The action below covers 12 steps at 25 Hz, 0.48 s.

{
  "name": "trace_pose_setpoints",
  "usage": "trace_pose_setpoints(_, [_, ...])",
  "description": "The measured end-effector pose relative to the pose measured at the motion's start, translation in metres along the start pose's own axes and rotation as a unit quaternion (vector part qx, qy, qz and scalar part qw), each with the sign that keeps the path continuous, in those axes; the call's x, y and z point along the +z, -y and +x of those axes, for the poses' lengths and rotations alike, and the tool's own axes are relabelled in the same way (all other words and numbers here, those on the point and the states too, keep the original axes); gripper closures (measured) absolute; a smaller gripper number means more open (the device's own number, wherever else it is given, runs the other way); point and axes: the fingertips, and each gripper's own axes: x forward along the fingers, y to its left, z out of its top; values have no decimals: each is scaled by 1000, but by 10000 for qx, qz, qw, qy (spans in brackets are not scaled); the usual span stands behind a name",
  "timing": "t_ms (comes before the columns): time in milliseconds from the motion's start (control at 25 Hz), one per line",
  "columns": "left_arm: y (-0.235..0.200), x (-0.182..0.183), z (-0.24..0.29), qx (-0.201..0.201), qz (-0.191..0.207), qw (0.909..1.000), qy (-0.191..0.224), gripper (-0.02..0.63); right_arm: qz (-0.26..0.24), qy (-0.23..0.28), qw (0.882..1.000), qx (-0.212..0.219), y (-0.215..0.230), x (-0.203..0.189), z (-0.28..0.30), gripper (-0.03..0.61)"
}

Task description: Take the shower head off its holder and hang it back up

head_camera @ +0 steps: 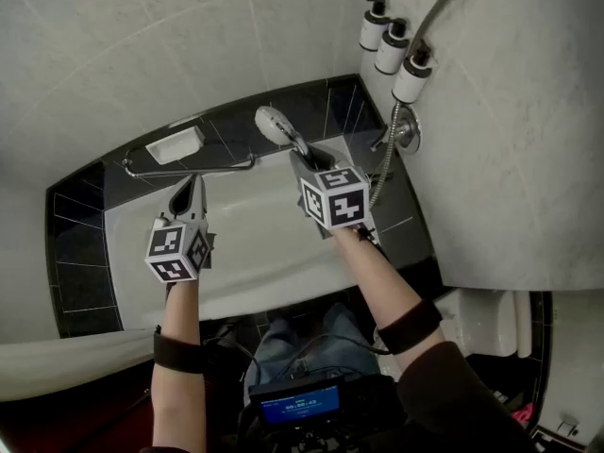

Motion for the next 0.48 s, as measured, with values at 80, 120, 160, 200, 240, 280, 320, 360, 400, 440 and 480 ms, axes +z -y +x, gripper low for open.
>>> trace_pose_setpoints(80, [-1, -32, 5, 16, -110, 9998, -185, 614, -50, -247, 9997, 36, -4, -35, 13, 466])
trace_pose_setpoints(120, [1, -48, 6, 11, -162, 9994, -293, 614, -97, -390, 9992, 53, -6, -54, 19, 466])
trace_pose_setpoints(160, [2, -65, 7, 6, -213, 9990, -403, 614, -172, -545, 9983, 72, -9, -75, 25, 465])
trace_pose_setpoints(200, [4, -82, 8, -4, -257, 9984, -508, 614, -278, -705, 9971, 92, -11, -95, 31, 465])
trace_pose_setpoints(240, [6, -99, 11, -21, -287, 9977, -607, 614, -417, -867, 9953, 111, -13, -115, 38, 463])
trace_pose_setpoints(280, [8, -115, 14, -45, -300, 9971, -700, 614, -585, -1031, 9929, 137, -15, -134, 45, 463])
trace_pose_setpoints(320, [10, -131, 18, -74, -302, 9964, -787, 614, -779, -1198, 9896, 175, -19, -152, 52, 463])
trace_pose_setpoints(360, [13, -147, 22, -101, -304, 9957, -871, 614, -991, -1367, 9854, 221, -21, -172, 58, 463])
trace_pose_setpoints(400, [14, -163, 26, -124, -319, 9949, -950, 614, -1206, -1531, 9805, 269, -24, -193, 66, 463])
trace_pose_setpoints(440, [15, -178, 30, -142, -349, 9940, -1024, 614, -1421, -1683, 9749, 316, -25, -216, 73, 463])
trace_pose_setpoints(480, [16, -192, 35, -155, -388, 9932, -1088, 614, -1649, -1832, 9685, 357, -25, -238, 80, 463])
